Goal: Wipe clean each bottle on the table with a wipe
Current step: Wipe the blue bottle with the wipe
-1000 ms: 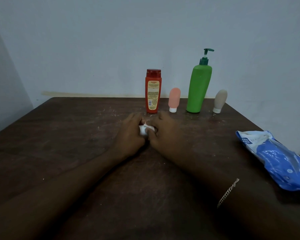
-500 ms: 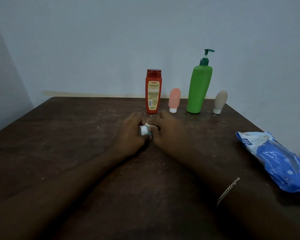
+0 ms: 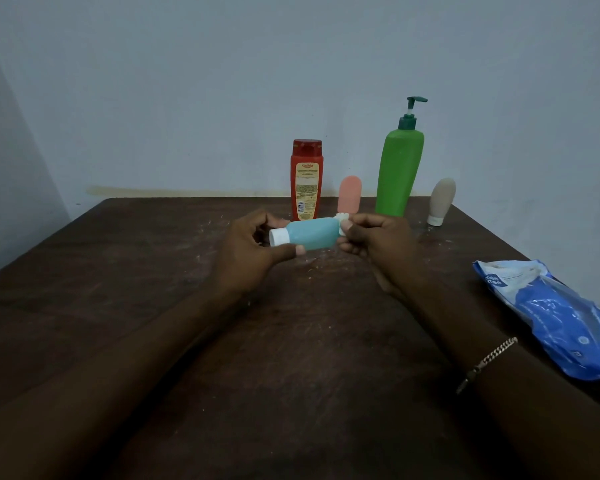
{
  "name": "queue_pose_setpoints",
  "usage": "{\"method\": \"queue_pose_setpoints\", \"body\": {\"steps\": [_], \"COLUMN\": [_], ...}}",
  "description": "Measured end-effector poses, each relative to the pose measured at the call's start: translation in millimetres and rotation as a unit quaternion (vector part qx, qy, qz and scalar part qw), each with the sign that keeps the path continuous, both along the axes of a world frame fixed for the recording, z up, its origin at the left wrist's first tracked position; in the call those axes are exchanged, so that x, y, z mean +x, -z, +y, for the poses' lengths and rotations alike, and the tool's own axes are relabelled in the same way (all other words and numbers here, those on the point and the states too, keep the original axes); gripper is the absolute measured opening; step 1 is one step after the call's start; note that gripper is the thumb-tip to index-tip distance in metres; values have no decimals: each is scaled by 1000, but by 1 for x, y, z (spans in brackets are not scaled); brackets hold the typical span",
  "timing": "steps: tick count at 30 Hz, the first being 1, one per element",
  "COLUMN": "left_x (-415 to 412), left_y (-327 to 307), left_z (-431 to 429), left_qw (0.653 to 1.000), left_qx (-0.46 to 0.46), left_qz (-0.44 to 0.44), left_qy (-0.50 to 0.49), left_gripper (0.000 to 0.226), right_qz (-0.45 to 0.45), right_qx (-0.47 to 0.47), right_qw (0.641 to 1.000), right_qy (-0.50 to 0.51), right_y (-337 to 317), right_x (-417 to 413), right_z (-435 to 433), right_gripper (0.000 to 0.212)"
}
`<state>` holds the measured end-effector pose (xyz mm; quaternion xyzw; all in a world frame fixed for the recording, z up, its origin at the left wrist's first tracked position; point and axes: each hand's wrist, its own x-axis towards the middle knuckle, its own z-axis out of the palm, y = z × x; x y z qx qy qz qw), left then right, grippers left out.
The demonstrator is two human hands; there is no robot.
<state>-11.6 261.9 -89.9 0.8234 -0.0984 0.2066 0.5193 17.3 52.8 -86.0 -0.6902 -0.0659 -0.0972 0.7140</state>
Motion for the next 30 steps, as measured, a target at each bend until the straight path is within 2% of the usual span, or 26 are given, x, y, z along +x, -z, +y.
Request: {"method": "queue_pose_setpoints", "body": {"steps": [6,11,15,18,23,27,30], "left_x": [3,2,1,3,9,6,5], "left_y": [-2,4,6,3,1,-4,-5], "left_z": [0,-8,-12,-10,1,4,3], "left_qw": [992,980,980,974,948,940,926], "left_qx": [-123,-190,-185,-214,-302,-315,-335], "left_qz": [22,32,45,43,84,114,156], "left_qy": [14,57,57,58,60,61,82], "left_gripper": [33,33,34,32,37,33,29], "right_qz": [45,68,100,94,76,52,-12], "right_qx": [122,116,81,85,87,31,-26], "right_qw": [989,981,977,982,992,998,1000], "right_qy": [-73,-136,-168,-140,-45,-8,-3], "right_y": [-5,6,13,8,4,7,4], "right_x": [-10,-20,-26,-20,-6,-5,-10], "right_z": [9,34,42,37,11,9,14], "right_gripper": [7,8,12,7,19,16,21]}}
